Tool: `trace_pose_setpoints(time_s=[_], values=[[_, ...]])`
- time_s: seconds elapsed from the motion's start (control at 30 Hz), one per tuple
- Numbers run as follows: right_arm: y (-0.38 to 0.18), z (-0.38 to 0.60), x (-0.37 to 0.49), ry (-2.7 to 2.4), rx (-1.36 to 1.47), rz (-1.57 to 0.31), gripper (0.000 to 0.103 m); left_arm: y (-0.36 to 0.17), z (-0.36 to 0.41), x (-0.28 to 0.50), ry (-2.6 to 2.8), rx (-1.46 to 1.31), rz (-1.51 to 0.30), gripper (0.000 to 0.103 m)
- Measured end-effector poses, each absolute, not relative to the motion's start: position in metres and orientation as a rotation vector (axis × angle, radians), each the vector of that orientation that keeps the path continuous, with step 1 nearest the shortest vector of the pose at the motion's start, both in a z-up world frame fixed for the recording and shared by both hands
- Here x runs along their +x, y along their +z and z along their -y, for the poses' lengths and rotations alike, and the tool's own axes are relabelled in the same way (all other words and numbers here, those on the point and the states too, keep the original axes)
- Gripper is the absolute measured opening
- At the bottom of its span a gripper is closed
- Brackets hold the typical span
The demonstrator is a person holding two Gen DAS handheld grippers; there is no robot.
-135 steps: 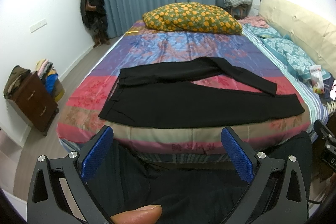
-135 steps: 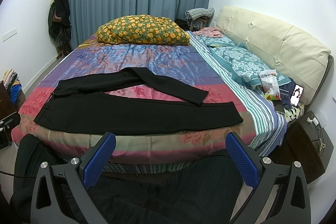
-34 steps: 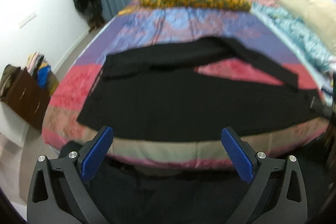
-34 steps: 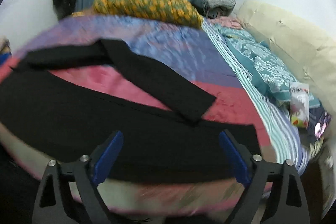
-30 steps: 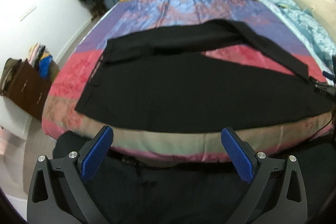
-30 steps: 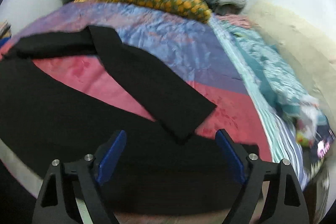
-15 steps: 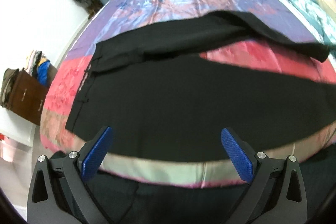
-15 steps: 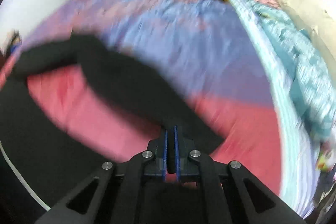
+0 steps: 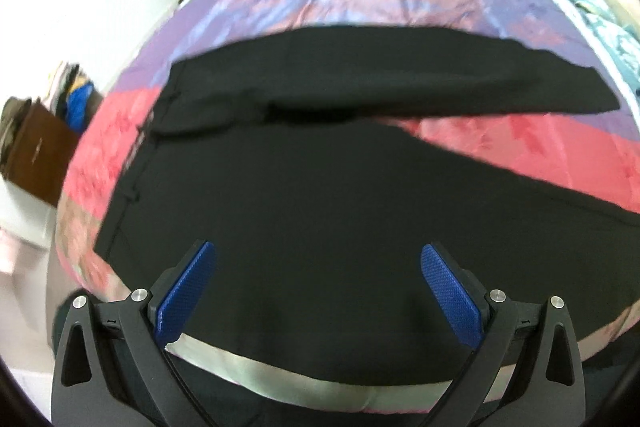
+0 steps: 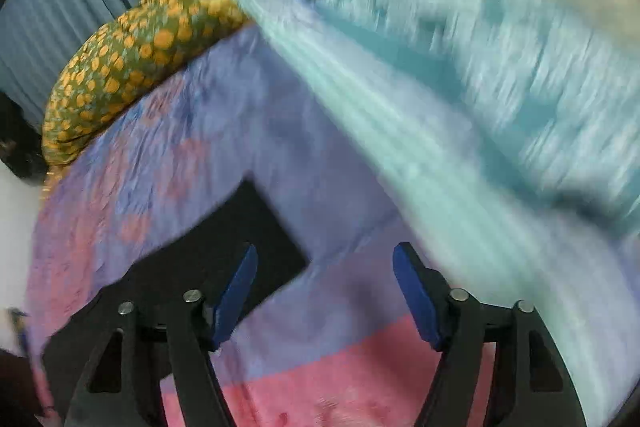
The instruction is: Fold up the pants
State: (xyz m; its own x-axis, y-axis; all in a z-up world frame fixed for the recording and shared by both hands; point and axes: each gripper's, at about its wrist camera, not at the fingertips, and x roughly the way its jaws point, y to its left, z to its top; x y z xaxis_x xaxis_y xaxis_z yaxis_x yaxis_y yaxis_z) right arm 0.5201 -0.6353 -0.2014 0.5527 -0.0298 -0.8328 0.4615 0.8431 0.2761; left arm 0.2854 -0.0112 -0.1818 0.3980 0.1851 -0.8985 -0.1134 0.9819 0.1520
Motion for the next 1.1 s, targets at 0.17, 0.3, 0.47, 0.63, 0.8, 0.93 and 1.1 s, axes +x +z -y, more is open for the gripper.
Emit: trace_pose_setpoints(time_s=[0.17, 0.3, 0.47, 0.63, 0.8, 0.93, 1.1], values=[[-0.262, 0.622, 0.532, -0.236, 0.699, -0.942, 0.062, -0.192, 0.013, 0.285, 0.213, 0.104, -1.159, 0.102], [-0.272, 0.61, 0.556, -0.32, 0.627, -0.944, 0.04, -0.207, 0.018, 0.287, 0.209, 0.129, -1.206, 0.102], [-0.264, 0.59, 0.558, -0.477, 0.284, -1.06, 0.05, -0.209, 0.004, 0.319, 0.242, 0.148, -1.169, 0.102], [-0.22, 0.534, 0.544, -0.512, 0.163, -0.869, 0.062, -0.199, -0.017, 0.413, 0.29, 0.114, -0.989, 0.102], [-0.23, 0.378, 0.572, 0.054, 0.211, -0.936, 0.062, -0.246, -0.018, 0.505, 0.376, 0.28, -0.991, 0.102], [-0.245, 0.24, 0.58, 0.422, 0.207, -0.955, 0.063, -0.271, -0.041, 0.517, 0.386, 0.237, -1.038, 0.103], [-0.277, 0.16, 0.597, 0.552, 0.134, -1.063, 0.064, -0.274, -0.069, 0.513, 0.341, 0.048, -1.065, 0.103]])
